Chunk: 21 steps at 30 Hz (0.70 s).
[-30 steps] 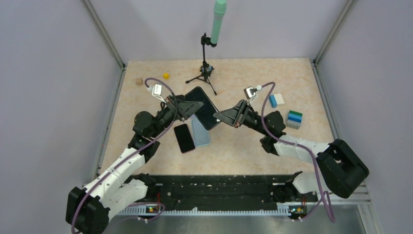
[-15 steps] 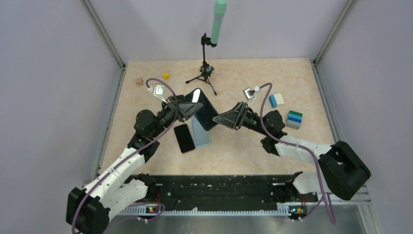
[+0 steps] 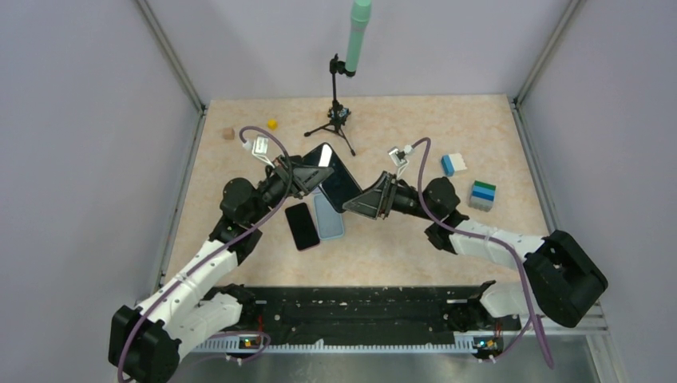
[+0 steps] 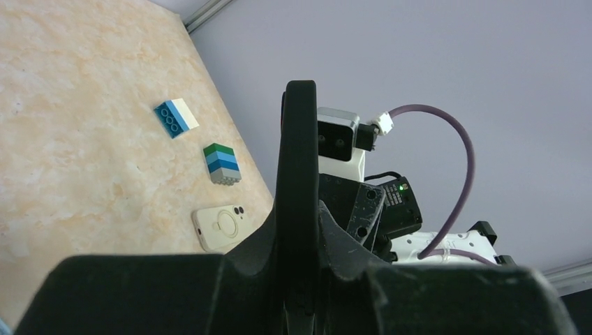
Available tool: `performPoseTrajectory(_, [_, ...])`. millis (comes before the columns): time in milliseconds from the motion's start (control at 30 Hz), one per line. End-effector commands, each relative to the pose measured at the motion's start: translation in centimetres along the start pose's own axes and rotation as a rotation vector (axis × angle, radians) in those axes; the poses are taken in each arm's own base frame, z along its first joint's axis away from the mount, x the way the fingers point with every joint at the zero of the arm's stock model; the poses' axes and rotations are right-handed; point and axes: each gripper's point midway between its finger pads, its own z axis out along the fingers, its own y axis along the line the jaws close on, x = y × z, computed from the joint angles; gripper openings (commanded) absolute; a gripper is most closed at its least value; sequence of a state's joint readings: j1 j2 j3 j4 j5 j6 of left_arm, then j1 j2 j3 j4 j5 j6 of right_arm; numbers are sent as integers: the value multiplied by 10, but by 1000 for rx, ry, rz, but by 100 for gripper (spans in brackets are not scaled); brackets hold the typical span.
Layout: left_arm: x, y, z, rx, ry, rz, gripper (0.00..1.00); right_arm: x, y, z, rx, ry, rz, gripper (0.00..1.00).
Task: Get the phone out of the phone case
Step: Remove the phone case from the phone.
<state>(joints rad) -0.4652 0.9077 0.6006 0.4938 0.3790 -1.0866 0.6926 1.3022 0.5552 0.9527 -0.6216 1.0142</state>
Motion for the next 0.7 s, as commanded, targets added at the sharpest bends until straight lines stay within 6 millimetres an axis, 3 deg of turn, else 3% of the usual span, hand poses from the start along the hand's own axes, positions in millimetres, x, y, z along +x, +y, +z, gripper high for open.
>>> performPoseTrajectory(0, [-24, -45, 2, 132, -65, 37, 0, -9, 25, 14, -48, -2, -142, 45])
performPoseTrajectory(300, [-22, -43, 2, 124, -51, 22, 0, -11, 19, 17, 6, -34, -207, 31])
performPoseTrajectory(667, [-21, -39, 7, 59, -13, -7, 0, 5, 12, 18, 32, 40, -352, 39])
